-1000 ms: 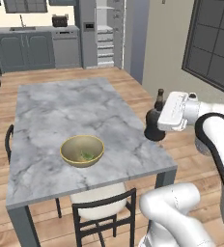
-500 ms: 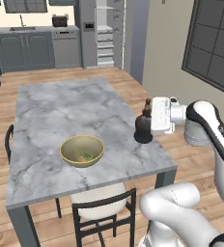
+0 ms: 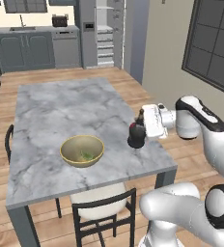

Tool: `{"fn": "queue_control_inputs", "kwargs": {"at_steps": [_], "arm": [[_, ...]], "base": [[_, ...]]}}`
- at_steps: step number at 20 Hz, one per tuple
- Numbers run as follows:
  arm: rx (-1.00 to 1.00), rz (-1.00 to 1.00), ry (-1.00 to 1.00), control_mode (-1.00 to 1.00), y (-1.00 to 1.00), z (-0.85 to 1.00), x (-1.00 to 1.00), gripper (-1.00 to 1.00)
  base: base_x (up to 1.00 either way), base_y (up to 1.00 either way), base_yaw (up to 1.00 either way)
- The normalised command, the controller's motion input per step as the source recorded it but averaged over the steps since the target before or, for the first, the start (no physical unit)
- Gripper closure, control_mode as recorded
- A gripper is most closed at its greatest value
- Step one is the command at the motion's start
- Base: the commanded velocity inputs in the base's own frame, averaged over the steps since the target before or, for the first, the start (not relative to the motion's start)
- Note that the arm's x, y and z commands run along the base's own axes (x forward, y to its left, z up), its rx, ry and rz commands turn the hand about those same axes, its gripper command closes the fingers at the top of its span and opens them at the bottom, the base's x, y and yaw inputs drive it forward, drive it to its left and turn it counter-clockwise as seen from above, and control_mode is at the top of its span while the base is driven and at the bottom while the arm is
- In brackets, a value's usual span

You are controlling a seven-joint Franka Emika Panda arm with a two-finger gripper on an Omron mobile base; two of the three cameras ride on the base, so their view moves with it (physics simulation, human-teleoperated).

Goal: There is a bowl on the dining counter. Grab a lemon wedge from the fridge and place it in the bowl. Then get the liquor bottle and glass cup from the cabinet and place them next to the bowl.

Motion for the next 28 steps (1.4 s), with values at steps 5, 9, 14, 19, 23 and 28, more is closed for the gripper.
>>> {"fn": "queue_control_inputs", "kwargs": {"at_steps": [5, 9, 14, 19, 23, 28], "arm": [[-0.05, 0.16, 0.01, -1.00, 0.00, -0.59, 0.40, 1.00], [-0.04, 0.15, 0.01, -1.00, 0.01, -0.55, 0.42, 1.00], [-0.03, 0.13, 0.02, -1.00, 0.09, -0.54, 0.43, 1.00], [0.00, 0.11, 0.00, -1.00, 0.12, -0.42, 0.26, 1.00], [0.00, 0.07, 0.00, -1.00, 0.19, -0.27, 0.13, 1.00], [0.00, 0.05, 0.00, -1.00, 0.21, -0.26, 0.18, 1.00]], "base": [[0.00, 0.00, 0.00], [0.00, 0.00, 0.00], [0.00, 0.00, 0.00], [0.00, 0.00, 0.00], [0.00, 0.00, 0.00], [0.00, 0.00, 0.00]]}}
